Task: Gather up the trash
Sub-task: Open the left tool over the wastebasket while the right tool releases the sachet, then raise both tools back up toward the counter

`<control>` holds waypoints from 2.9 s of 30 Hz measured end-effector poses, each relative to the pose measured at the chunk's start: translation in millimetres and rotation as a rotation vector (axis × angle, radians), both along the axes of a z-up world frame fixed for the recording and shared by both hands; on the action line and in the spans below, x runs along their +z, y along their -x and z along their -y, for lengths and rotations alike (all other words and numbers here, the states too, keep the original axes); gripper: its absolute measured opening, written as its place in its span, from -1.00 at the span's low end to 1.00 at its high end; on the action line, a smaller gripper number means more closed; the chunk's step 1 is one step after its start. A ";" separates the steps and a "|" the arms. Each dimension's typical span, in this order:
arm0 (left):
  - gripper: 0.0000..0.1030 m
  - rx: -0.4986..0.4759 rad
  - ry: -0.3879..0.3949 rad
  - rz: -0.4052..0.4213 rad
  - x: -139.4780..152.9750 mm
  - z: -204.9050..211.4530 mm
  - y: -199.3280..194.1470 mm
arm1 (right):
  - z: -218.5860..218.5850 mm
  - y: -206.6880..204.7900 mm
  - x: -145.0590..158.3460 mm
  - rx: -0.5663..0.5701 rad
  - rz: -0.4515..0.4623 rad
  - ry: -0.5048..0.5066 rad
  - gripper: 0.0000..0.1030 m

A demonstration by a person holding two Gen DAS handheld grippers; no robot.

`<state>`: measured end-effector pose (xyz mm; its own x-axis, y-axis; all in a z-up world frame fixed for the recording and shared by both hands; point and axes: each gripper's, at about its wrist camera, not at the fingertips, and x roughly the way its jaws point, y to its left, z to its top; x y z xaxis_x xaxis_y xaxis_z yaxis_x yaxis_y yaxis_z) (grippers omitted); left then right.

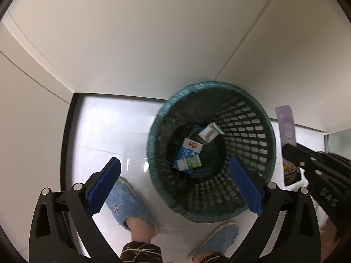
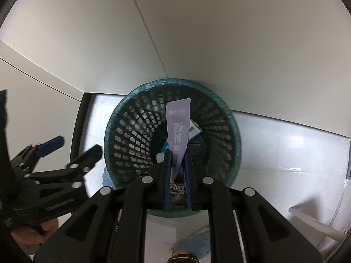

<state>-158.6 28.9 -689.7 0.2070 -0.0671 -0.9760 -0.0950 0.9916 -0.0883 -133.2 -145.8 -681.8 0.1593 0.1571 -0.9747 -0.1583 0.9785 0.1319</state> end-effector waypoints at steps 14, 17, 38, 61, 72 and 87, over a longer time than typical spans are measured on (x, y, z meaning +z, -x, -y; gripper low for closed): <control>0.89 0.034 0.020 -0.027 -16.4 -25.0 -2.4 | -19.5 -10.8 -40.6 -0.025 -0.067 0.016 -0.73; 0.89 0.032 0.029 -0.035 -16.6 -26.1 -3.7 | -21.1 -12.5 -36.2 -0.031 -0.060 0.029 -0.35; 0.89 0.067 0.046 -0.021 93.2 -13.3 -4.2 | 21.8 5.5 103.9 -0.143 0.000 0.075 0.83; 0.88 -0.018 0.054 0.174 423.5 32.1 28.8 | 85.3 45.1 442.5 -0.117 0.247 0.095 0.83; 0.89 -0.110 0.085 0.307 542.5 48.9 -36.3 | 103.6 3.8 564.3 -0.244 0.399 0.106 0.83; 0.89 -0.221 0.077 0.292 577.7 27.9 -180.9 | 101.5 -71.3 617.0 -0.435 0.449 0.157 0.83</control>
